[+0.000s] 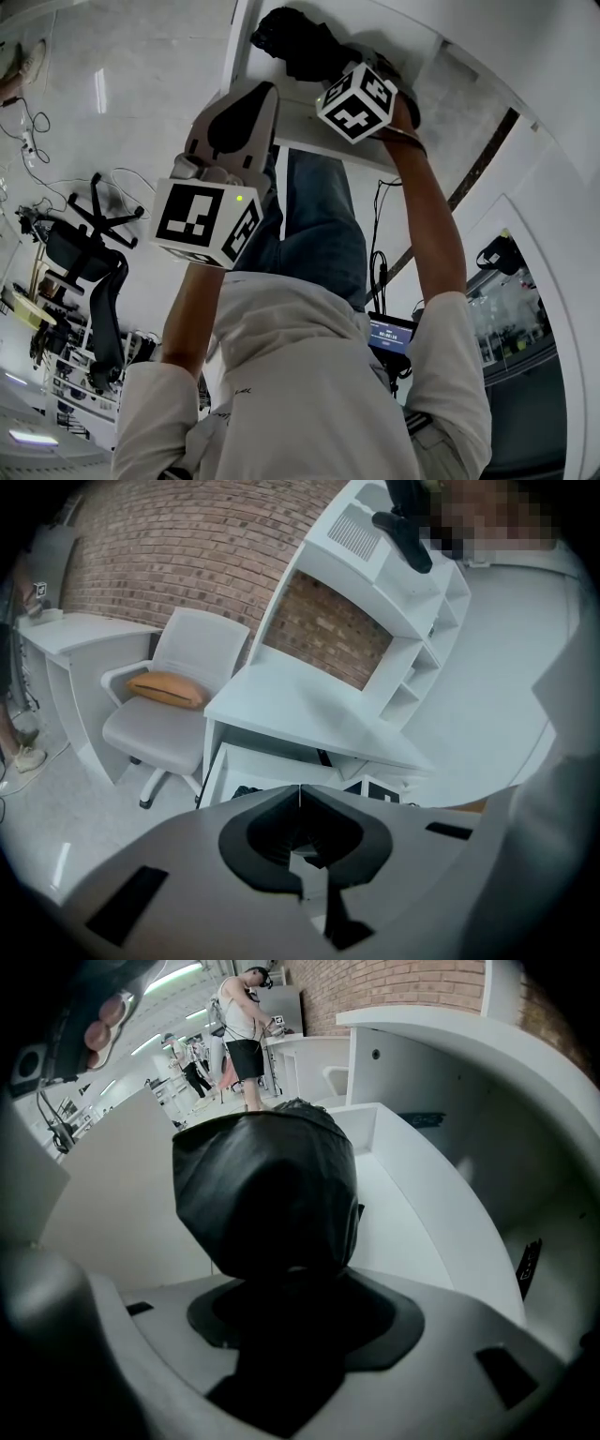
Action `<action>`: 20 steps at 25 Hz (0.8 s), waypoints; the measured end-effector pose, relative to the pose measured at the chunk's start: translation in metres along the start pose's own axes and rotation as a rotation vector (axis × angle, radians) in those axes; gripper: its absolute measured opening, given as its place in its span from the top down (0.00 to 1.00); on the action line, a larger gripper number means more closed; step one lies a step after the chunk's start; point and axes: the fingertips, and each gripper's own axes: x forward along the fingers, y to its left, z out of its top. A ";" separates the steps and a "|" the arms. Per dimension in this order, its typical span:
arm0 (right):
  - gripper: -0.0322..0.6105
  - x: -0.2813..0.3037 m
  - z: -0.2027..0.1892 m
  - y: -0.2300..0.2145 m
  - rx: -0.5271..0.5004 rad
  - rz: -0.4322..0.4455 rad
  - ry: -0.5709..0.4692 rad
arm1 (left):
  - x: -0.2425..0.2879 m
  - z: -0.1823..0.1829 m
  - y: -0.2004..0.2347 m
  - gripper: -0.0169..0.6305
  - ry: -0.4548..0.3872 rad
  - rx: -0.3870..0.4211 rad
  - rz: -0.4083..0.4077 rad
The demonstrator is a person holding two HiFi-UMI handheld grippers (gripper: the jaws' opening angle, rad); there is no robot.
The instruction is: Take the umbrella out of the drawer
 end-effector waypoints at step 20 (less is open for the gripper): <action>0.57 -0.030 0.000 0.000 0.028 -0.029 -0.019 | -0.013 0.019 -0.017 0.95 -0.021 0.053 -0.012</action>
